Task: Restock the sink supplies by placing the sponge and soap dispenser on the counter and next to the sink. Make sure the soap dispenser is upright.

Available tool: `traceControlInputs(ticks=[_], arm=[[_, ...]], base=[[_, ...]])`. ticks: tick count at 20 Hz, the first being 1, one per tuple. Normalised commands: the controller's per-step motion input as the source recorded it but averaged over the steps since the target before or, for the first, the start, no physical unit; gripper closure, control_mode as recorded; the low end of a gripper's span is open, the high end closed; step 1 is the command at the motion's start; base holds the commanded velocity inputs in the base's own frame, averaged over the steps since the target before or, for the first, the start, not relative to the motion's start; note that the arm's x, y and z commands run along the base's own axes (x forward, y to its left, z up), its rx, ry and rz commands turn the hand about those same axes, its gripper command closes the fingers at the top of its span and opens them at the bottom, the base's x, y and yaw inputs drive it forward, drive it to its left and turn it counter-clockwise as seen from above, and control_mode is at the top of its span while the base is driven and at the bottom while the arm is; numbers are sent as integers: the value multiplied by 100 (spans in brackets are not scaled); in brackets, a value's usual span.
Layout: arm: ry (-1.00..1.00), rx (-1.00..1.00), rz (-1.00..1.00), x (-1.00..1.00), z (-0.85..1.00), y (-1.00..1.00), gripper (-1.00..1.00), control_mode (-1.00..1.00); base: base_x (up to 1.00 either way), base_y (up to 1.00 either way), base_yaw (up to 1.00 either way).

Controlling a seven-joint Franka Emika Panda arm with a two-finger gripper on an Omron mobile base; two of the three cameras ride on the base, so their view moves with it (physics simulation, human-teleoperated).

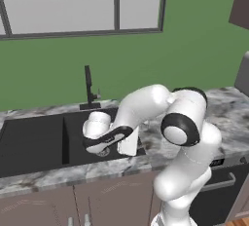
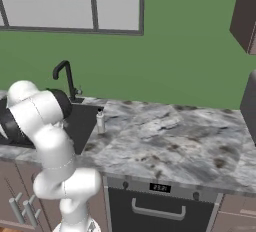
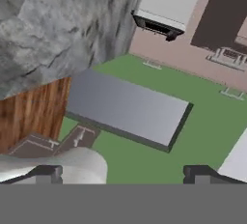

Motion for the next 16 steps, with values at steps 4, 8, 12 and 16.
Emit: traceControlInputs(ticks=[4, 8, 12, 16], arm=[[-47, 14, 0, -100, 48, -24, -100, -100], [-48, 16, 3, -68, 48, -45, -100, -100], [-44, 19, 23, -22, 33, -65, -100, -100], [-33, 24, 34, -29, 5, -57, -100, -100]], base=[[0, 0, 0], [0, 0, 0], [0, 0, 0], [0, 0, 0]])
